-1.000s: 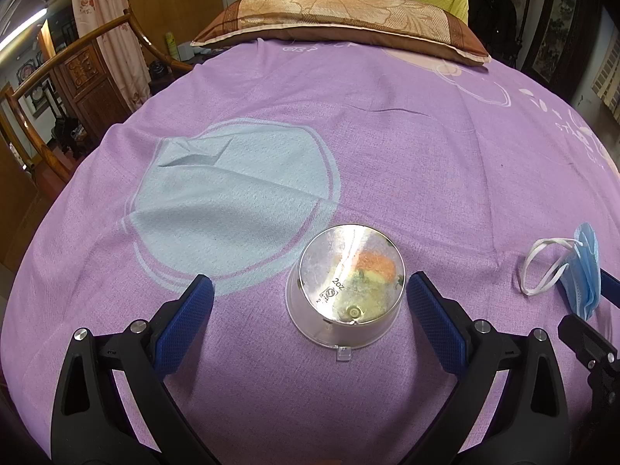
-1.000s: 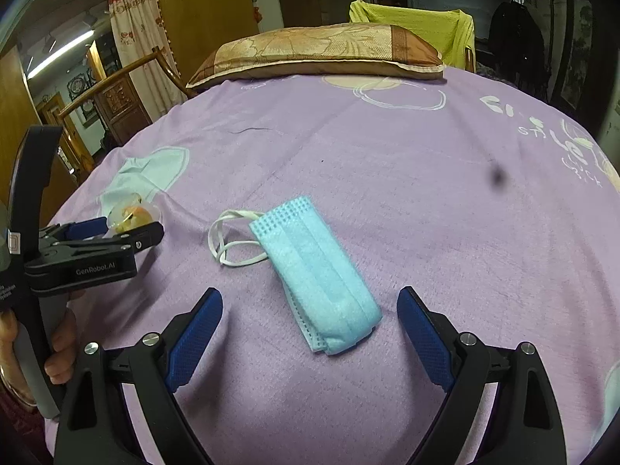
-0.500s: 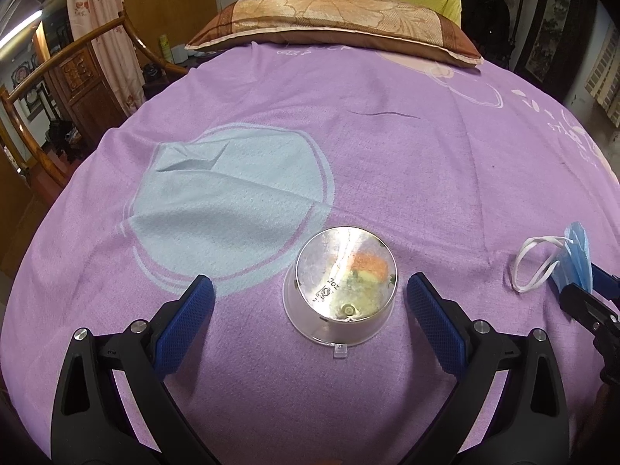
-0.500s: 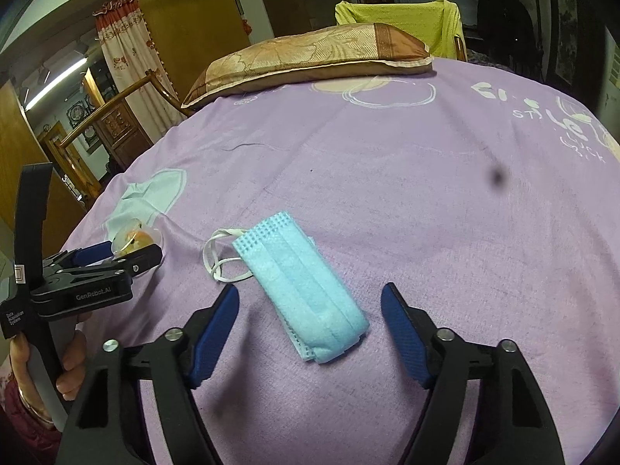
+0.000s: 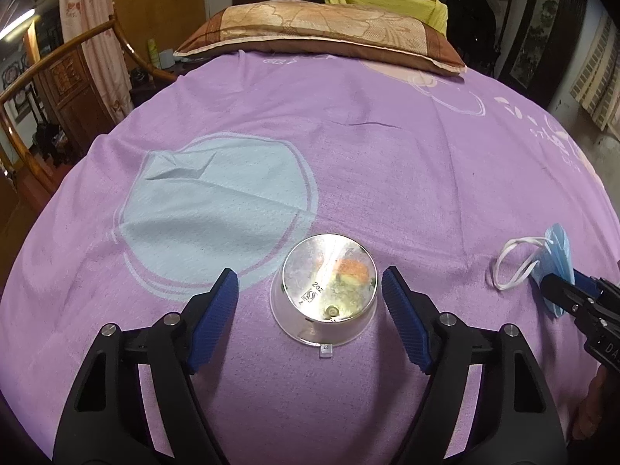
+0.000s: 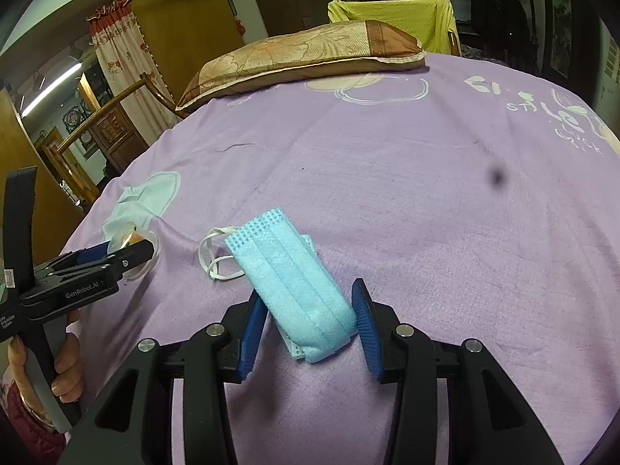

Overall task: Collect trash
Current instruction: 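Close left tool on the clear cup while right tool grasps the blue mask, then lift the cup and mask and carry both toward the red wastebasket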

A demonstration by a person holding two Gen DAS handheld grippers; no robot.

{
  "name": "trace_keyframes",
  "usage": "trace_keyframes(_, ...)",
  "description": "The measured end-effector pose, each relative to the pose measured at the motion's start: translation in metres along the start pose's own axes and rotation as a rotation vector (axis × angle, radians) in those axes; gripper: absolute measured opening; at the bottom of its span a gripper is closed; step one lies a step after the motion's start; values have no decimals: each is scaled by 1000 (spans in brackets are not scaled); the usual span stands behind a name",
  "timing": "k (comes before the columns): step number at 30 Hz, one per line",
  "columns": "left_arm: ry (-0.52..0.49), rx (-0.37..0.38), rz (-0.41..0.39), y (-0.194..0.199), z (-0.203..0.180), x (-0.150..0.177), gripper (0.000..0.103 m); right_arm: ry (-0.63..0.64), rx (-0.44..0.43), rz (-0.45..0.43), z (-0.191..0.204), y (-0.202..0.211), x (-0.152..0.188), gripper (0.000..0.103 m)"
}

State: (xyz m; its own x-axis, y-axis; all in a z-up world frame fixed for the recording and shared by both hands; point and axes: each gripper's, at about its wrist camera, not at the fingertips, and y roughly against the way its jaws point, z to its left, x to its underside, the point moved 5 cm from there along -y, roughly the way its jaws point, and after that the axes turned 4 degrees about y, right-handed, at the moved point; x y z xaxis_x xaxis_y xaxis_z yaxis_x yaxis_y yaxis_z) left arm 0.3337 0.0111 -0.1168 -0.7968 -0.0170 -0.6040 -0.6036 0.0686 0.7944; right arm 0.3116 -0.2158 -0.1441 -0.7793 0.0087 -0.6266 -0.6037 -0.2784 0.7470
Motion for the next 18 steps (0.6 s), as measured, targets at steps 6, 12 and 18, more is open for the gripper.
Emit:
trace_keyframes(6, -38, -42, 1, -5, -5, 2, 75, 0, 1, -1, 1, 0, 0, 45)
trace_keyframes(12, -61, -25, -14, -1, -9, 3, 57, -12, 0, -4, 0, 1, 0, 41)
trace_keyframes(18, -27, 28, -68, 16, -5, -2, 57, -21, 5, -14, -2, 3, -1, 39)
